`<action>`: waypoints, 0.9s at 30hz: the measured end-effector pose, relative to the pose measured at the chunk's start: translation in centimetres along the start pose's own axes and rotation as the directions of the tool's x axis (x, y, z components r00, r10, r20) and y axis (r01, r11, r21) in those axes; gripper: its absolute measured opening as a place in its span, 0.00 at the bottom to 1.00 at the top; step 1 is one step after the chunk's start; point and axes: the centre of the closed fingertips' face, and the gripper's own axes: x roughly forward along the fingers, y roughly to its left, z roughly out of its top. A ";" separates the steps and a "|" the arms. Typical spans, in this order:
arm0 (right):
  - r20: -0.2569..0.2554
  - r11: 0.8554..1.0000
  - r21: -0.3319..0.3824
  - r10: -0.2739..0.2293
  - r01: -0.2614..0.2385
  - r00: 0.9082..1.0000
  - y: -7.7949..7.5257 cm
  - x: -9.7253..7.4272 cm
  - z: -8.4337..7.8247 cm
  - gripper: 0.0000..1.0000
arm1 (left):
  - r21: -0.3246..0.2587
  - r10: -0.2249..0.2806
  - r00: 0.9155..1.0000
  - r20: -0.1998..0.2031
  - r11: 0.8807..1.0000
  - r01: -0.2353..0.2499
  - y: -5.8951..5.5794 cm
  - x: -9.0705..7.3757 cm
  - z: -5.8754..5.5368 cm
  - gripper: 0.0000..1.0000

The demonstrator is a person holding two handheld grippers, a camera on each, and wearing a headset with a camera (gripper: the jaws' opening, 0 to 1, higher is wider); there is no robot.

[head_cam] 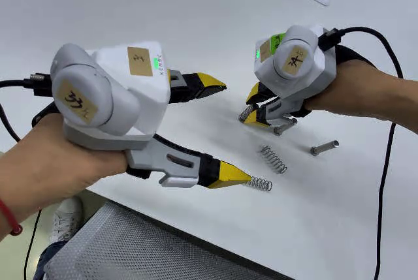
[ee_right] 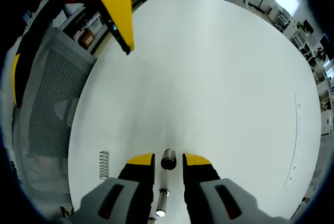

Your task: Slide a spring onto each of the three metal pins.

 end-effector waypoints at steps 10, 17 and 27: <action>0.084 0.999 0.038 -0.026 0.023 0.996 0.1 -2.2 1.0 0.27 | 0.018 -0.012 1.000 -0.019 1.000 0.012 -0.4 0.2 0.1 0.77; 0.179 0.995 0.092 -0.063 0.047 0.982 0.4 -4.6 1.7 0.34 | 0.037 -0.019 0.999 -0.044 0.999 0.021 -0.5 0.3 0.1 0.76; 0.319 0.978 0.190 -0.140 0.081 0.937 2.1 -8.3 1.0 0.48 | 0.068 -0.044 0.994 -0.101 0.996 0.051 -1.1 0.7 -0.4 0.75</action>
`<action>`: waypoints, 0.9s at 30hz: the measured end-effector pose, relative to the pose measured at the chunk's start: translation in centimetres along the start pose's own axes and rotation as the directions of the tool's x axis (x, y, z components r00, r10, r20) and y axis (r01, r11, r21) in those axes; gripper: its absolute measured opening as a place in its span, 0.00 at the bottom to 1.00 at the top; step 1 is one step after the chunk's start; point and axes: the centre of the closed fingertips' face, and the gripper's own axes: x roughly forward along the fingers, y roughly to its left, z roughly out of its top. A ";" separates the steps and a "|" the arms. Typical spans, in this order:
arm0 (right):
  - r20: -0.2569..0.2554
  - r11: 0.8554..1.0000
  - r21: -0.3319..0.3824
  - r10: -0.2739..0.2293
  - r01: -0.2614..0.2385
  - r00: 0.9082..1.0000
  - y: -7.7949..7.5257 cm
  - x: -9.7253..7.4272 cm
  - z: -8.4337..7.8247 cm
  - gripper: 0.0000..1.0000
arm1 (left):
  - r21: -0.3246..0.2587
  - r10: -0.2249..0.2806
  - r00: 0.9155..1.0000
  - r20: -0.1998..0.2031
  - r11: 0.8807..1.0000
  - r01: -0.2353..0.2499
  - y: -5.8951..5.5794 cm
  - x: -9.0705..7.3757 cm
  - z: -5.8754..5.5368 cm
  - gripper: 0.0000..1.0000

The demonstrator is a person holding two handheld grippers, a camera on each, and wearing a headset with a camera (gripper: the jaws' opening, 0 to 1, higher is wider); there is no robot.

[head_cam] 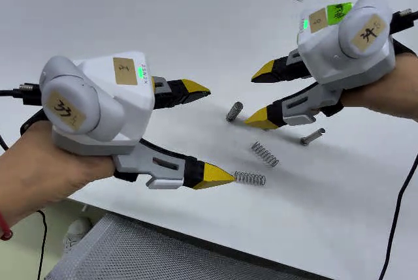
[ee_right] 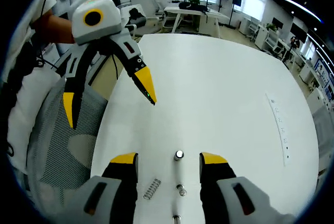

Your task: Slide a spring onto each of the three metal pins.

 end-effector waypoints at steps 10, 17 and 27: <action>0.166 0.989 0.116 -0.108 0.089 0.980 1.5 -4.2 -1.4 0.64 | 0.044 -0.033 0.997 -0.070 0.998 0.037 -0.7 0.8 -0.9 0.69; 0.272 0.962 0.239 -0.198 0.133 0.942 3.1 -7.3 -3.8 0.75 | 0.092 -0.077 0.987 -0.143 0.992 0.090 -1.6 2.4 -2.1 0.60; 0.336 0.914 0.376 -0.287 0.152 0.897 5.6 -9.4 -8.2 0.87 | 0.153 -0.113 0.957 -0.267 0.976 0.157 -1.9 5.4 -4.8 0.46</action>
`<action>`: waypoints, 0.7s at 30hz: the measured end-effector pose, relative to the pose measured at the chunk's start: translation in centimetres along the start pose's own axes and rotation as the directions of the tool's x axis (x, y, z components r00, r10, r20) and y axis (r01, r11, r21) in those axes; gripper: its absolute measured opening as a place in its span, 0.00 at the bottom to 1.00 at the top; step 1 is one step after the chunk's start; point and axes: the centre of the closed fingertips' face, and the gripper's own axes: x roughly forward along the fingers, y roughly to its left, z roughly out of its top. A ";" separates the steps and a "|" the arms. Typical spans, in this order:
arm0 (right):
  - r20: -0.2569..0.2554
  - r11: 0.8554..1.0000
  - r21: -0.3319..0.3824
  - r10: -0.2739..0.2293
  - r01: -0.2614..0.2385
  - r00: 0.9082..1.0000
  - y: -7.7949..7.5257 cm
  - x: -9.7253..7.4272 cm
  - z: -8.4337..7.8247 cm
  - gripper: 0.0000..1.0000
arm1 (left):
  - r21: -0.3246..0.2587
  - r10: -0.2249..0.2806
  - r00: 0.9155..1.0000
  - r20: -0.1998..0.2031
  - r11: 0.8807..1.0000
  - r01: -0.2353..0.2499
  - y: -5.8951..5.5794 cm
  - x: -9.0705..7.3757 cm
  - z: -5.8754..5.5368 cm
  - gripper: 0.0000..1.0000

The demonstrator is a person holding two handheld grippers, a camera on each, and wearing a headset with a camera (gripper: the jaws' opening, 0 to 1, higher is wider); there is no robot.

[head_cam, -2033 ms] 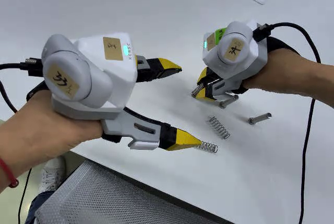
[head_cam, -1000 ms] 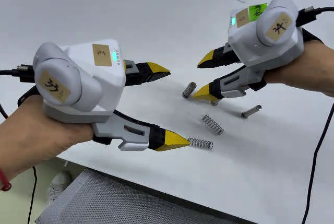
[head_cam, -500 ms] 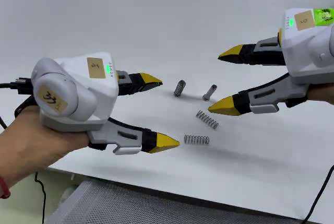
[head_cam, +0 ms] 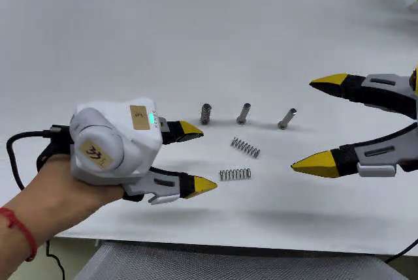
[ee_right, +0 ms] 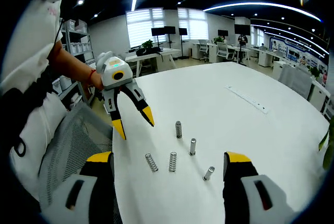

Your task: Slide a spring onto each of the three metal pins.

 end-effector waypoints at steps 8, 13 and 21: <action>0.041 0.998 0.056 -0.032 0.029 0.999 -0.7 -2.6 -4.1 0.93 | 0.060 -0.046 0.994 -0.100 0.997 0.052 -0.6 3.3 -1.8 0.38; 0.037 0.994 0.088 -0.071 0.067 0.997 -1.7 -4.1 -5.7 0.91 | 0.074 -0.059 0.987 -0.148 0.995 0.071 -0.9 5.0 -2.8 0.30; 0.055 0.990 0.104 -0.106 0.100 0.993 -1.4 -4.7 -5.6 0.90 | 0.096 -0.068 0.975 -0.213 0.991 0.091 -0.9 6.6 -4.3 0.21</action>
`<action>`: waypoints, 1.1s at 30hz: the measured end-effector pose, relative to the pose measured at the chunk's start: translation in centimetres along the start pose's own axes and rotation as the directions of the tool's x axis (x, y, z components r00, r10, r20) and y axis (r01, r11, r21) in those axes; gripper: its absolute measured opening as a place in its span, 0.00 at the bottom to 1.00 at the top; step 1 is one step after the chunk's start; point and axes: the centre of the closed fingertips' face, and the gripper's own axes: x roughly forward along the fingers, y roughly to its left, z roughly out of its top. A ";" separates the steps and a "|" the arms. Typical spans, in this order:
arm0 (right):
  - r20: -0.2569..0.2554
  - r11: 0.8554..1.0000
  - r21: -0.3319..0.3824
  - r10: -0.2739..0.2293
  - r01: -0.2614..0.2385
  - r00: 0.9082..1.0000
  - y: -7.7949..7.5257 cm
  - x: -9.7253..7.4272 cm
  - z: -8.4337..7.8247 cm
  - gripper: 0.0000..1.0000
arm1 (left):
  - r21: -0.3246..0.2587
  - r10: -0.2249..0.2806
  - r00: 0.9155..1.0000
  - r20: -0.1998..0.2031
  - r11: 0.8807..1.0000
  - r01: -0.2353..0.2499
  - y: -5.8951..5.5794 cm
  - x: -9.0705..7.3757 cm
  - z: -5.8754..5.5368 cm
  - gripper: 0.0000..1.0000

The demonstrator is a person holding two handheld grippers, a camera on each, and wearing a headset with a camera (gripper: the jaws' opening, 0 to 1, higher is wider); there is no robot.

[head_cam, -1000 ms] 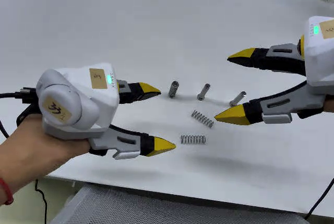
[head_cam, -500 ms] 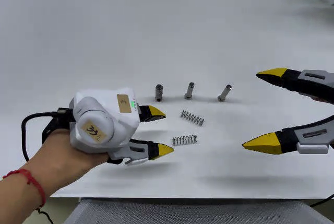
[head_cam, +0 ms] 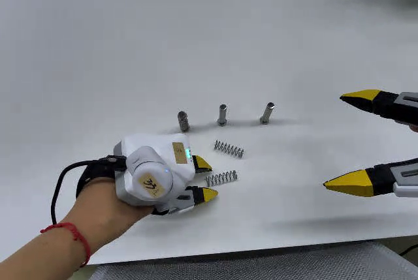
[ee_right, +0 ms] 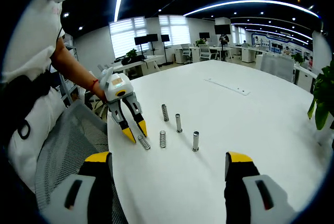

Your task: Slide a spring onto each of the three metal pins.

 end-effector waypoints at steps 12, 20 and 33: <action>0.004 1.000 0.006 -0.012 0.012 1.000 0.1 -0.5 -0.2 0.89 | 0.038 0.011 0.999 -0.038 0.999 -0.009 0.3 0.3 -0.1 0.12; 0.011 1.000 0.003 -0.008 0.008 1.000 0.6 0.1 0.3 0.88 | 0.029 0.014 0.998 -0.056 1.000 -0.012 0.4 0.2 -0.2 0.11; 0.003 1.000 0.004 0.027 -0.027 1.000 1.6 1.4 0.7 0.84 | -0.028 -0.011 1.000 0.005 1.000 0.011 0.3 -0.6 1.2 0.10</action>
